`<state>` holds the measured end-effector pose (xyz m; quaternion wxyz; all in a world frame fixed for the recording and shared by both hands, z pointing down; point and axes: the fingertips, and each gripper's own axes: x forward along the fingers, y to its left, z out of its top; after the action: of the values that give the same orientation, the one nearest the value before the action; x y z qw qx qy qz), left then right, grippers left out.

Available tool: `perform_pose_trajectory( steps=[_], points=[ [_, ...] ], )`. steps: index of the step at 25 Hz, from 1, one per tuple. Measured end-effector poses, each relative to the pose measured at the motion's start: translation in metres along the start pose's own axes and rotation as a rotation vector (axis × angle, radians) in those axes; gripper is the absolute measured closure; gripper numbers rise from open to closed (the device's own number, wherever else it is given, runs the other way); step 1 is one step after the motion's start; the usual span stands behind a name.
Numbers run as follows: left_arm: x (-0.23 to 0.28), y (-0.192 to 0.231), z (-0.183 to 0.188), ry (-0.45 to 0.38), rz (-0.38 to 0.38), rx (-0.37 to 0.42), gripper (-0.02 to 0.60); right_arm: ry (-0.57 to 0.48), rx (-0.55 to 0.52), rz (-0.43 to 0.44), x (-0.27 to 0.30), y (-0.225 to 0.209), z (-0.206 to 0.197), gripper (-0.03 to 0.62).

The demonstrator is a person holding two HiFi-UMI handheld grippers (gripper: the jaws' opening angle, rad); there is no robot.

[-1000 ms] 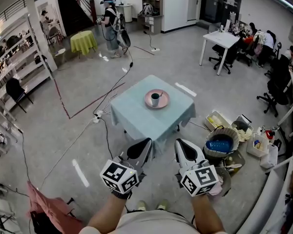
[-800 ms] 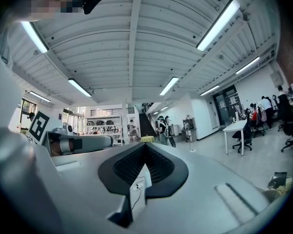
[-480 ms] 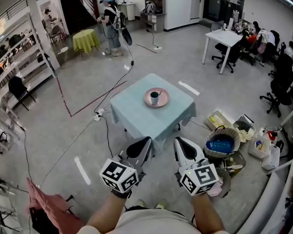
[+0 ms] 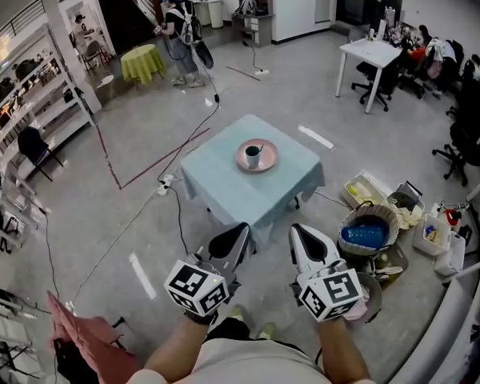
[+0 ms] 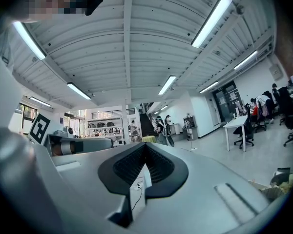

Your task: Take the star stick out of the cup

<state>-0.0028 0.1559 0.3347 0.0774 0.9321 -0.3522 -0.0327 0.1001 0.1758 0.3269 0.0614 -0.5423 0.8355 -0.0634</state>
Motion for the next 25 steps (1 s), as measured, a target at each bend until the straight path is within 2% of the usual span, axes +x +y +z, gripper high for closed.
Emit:
perform_pose_trajectory(
  steps=[9, 25],
  points=[
    [0.032, 0.033, -0.007, 0.01, -0.009, 0.004, 0.577, 0.028, -0.011, -0.015, 0.04, -0.017, -0.008, 0.583],
    [0.102, 0.176, -0.004, 0.024, -0.034, 0.012, 0.577, 0.088, -0.005, -0.054, 0.199, -0.039, -0.034, 0.583]
  ],
)
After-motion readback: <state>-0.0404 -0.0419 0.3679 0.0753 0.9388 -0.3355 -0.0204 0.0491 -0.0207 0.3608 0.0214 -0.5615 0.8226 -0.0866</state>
